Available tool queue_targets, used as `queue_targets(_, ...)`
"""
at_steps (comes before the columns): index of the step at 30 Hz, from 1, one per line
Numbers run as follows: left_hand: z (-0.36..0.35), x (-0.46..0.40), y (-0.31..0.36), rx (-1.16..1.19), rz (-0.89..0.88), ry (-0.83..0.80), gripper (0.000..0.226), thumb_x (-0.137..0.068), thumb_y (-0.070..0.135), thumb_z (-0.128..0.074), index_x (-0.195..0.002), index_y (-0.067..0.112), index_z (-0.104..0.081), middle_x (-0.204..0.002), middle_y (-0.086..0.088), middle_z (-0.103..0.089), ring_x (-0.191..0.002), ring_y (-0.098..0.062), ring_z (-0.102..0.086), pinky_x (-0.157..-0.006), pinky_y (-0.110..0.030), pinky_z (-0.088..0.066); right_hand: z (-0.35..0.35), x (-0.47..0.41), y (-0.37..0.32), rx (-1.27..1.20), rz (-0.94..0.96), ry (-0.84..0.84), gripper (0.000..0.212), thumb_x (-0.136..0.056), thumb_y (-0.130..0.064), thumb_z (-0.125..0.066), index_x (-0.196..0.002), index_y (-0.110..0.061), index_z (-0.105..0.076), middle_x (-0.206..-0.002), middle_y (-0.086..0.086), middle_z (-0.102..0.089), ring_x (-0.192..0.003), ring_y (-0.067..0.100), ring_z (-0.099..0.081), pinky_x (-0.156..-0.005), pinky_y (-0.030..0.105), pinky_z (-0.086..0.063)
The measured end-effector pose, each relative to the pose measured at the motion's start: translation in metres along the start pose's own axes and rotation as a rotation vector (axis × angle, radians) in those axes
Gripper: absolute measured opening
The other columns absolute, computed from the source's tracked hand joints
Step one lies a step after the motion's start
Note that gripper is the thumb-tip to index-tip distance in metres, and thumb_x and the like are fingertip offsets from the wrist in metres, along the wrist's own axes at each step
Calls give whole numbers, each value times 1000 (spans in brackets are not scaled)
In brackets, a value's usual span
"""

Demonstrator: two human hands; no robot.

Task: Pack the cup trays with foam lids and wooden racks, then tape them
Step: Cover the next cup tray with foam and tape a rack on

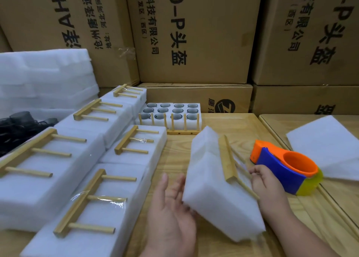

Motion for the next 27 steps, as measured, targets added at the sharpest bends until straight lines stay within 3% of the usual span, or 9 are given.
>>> queue_targets(3,-5,7,-6,49,-53,-75,61,-73,45,-63,-117,3,-65,-119,-21,-73,-117,-36,-67,-95,-48,-48,-2,0,-1,66,8,-13,21,-98,-14,-51,-89,-31,-59,-87,-11,-68,-83,7,-61,-66,32,-43)
queue_targets(7,-2,13,-22,54,-72,-67,74,-75,24,-75,-144,12,-51,-128,-18,-69,-118,-36,-67,-108,-56,-42,-3,-1,0,98,10,-20,19,-100,-18,-51,-91,-33,-59,-86,-10,-69,-83,8,-62,-66,34,-45)
queue_targets(11,4,10,-28,110,-30,-67,65,-77,34,-63,-131,-2,-62,-119,-21,-73,-105,-33,-73,-95,-49,-48,-4,-2,0,130,-8,-40,18,-101,-19,-50,-92,-33,-59,-91,-13,-68,-87,9,-62,-73,39,-50)
queue_targets(16,4,-2,-17,137,-54,-108,71,-78,42,-65,-133,-2,-60,-127,-24,-68,-120,-38,-66,-115,-55,-37,-4,0,-1,171,14,-47,15,-101,-28,-53,-90,-36,-59,-85,-14,-70,-82,7,-64,-70,39,-52)
queue_targets(18,0,-2,-17,82,-63,-127,76,-71,45,-69,-135,5,-60,-126,-19,-70,-115,-32,-69,-113,-55,-40,-5,0,-1,194,24,-57,13,-100,-31,-54,-90,-36,-59,-83,-14,-70,-80,7,-65,-71,40,-53)
queue_targets(20,-3,0,-26,-43,-52,-122,83,-59,46,-80,-136,24,-60,-123,-8,-74,-110,-28,-72,-105,-59,-47,-5,0,-2,221,42,-68,12,-99,-31,-54,-90,-36,-60,-83,-13,-70,-81,8,-65,-72,41,-53)
queue_targets(22,-4,-2,-37,-147,-104,-50,93,-51,29,-93,-135,40,-55,-120,0,-75,-108,-26,-73,-87,-62,-56,-6,-1,-4,244,48,-71,12,-99,-35,-53,-90,-36,-60,-85,-14,-70,-81,8,-64,-72,41,-54)
queue_targets(25,-6,-11,-44,-174,-201,148,107,-34,19,-102,-128,32,-54,-107,0,-79,-91,-23,-77,-75,-57,-61,-7,-1,-7,309,38,-73,18,-97,-46,-51,-86,-35,-58,-79,-12,-68,-77,8,-63,-69,41,-54)
queue_targets(27,-7,-16,-42,-161,-205,251,90,-43,32,-96,-125,28,-58,-104,0,-79,-90,-22,-78,-80,-55,-62,-7,0,-9,366,40,-73,19,-95,-46,-52,-83,-33,-56,-75,-10,-66,-74,11,-62,-67,40,-53)
Point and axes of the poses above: each hand's wrist, its own x-axis away from the middle knuckle, its own z-axis out of the back of the hand, y = z × x, the point moved 1 cm from there along -x, towards the middle knuckle
